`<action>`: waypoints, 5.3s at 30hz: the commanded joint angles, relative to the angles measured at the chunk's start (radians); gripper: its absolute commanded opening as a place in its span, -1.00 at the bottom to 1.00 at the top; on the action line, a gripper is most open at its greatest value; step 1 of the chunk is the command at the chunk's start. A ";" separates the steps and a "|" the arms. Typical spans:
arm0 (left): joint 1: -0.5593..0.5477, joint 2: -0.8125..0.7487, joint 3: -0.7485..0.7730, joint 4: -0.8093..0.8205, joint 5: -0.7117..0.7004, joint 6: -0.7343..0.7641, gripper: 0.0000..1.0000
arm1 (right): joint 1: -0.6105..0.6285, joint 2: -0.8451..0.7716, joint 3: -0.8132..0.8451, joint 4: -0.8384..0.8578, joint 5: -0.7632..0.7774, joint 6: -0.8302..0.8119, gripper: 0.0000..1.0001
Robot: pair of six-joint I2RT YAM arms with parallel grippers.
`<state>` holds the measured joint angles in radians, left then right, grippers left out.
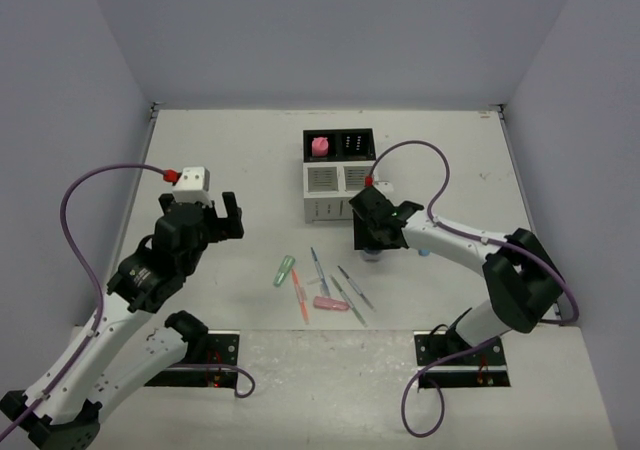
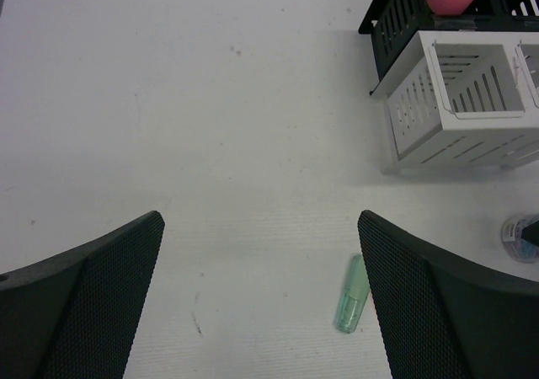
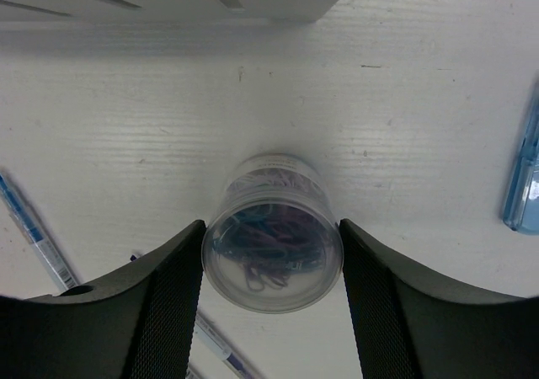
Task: Sort the stationery into containers
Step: Pick up the stationery from the center of the board, then place the stationery in the storage box, then pick up the pen from the center of the board.
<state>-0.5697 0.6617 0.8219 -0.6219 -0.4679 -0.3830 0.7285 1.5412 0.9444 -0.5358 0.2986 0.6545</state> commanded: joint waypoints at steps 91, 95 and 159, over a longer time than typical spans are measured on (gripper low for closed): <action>0.005 0.033 -0.029 0.077 0.091 0.050 1.00 | -0.248 0.580 1.223 -0.190 -0.047 -0.477 0.14; 0.005 0.033 -0.029 0.077 0.091 0.050 1.00 | -0.248 0.582 1.198 -0.180 -0.057 -0.472 0.19; 0.007 0.148 -0.038 0.060 0.126 -0.002 1.00 | 0.269 -0.059 -0.001 -0.140 -0.142 -0.078 0.05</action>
<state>-0.5697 0.8266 0.7909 -0.5896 -0.3586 -0.4007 0.9781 1.4056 0.9116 -0.6699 0.1065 0.5310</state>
